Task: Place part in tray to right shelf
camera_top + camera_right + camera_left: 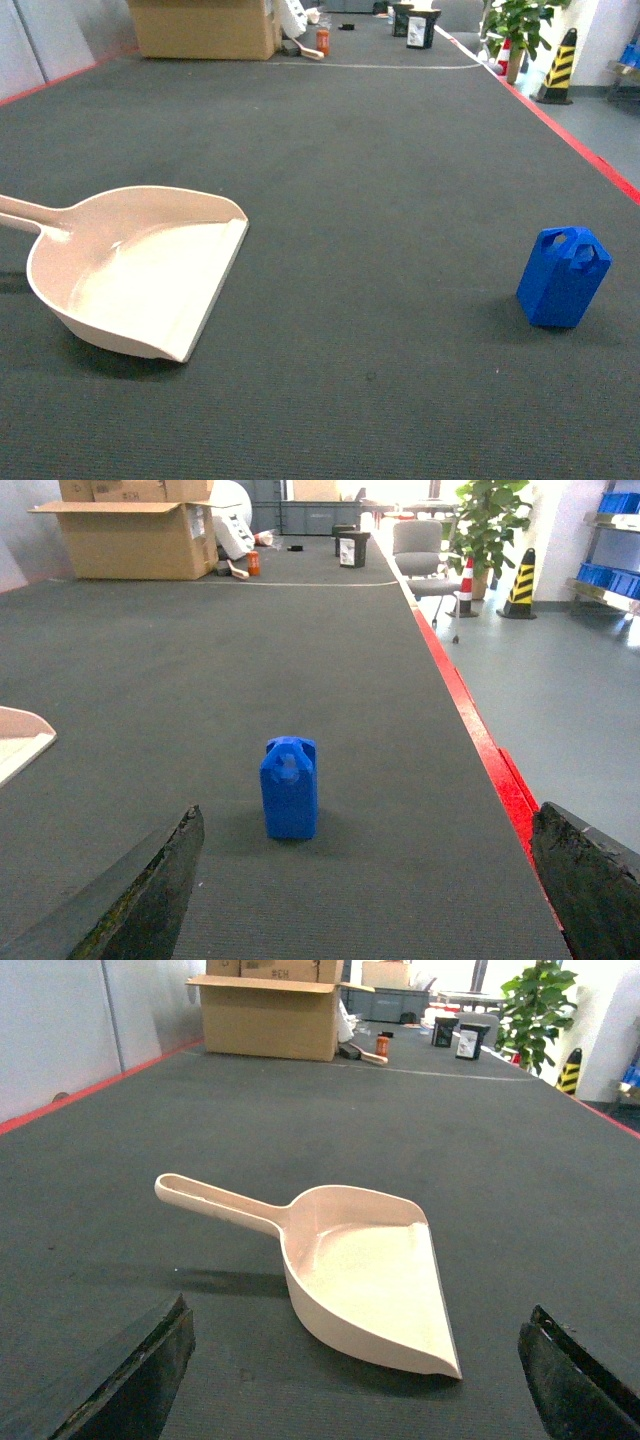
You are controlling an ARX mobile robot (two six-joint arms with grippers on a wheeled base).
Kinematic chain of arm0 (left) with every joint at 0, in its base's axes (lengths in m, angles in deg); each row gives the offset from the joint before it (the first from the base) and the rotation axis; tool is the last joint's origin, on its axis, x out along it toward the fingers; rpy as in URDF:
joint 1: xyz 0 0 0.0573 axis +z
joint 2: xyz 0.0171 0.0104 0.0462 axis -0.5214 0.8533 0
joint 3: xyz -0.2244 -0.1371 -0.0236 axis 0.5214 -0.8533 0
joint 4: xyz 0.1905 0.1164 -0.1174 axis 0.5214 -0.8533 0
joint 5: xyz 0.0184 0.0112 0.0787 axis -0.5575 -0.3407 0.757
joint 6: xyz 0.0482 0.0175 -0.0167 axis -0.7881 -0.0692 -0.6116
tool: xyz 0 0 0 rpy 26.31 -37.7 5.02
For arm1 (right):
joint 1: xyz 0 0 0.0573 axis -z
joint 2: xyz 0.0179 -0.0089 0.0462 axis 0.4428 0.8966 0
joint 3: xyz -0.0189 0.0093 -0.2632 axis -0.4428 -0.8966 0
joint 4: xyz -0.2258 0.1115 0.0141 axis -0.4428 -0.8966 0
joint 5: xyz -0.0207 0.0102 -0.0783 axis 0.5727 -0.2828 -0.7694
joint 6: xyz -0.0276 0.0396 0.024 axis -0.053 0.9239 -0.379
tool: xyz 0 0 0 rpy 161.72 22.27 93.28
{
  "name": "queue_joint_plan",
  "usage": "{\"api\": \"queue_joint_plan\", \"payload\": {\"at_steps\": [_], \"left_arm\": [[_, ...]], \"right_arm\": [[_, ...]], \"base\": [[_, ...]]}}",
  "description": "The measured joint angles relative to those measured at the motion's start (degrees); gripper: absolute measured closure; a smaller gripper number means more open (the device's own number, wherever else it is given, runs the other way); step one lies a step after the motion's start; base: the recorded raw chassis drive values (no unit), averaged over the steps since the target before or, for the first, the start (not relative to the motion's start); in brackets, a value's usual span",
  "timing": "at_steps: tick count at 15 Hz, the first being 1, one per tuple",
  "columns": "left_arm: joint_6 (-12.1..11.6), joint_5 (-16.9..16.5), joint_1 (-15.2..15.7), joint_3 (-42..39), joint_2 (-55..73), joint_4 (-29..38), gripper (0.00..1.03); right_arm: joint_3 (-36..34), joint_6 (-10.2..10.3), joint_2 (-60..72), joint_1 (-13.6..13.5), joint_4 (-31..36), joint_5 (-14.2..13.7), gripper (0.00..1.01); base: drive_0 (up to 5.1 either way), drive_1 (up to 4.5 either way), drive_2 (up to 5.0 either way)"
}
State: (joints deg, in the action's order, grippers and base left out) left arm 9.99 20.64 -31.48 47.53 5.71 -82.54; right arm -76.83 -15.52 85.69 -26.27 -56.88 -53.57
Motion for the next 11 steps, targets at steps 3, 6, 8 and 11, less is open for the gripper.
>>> {"api": "queue_joint_plan", "payload": {"at_steps": [3,6,8,11], "left_arm": [[0.00,0.00,0.00,0.00,0.00,0.00,0.05],[0.00,0.00,0.00,0.00,0.00,0.00,0.05],[0.00,0.00,0.00,0.00,0.00,0.02,0.05],[0.00,0.02,0.00,0.00,0.00,0.00,0.05]], "right_arm": [[-0.02,0.00,0.00,0.00,0.00,0.00,0.03],[0.00,0.00,0.00,0.00,0.00,-0.02,0.03],[0.00,0.00,0.00,0.00,0.00,0.00,0.03],[0.00,0.00,0.00,0.00,0.00,0.00,0.03]], "base": [[0.0,0.00,0.0],[0.0,0.00,0.0],[0.0,0.00,0.0],[0.0,0.00,0.0]]}}
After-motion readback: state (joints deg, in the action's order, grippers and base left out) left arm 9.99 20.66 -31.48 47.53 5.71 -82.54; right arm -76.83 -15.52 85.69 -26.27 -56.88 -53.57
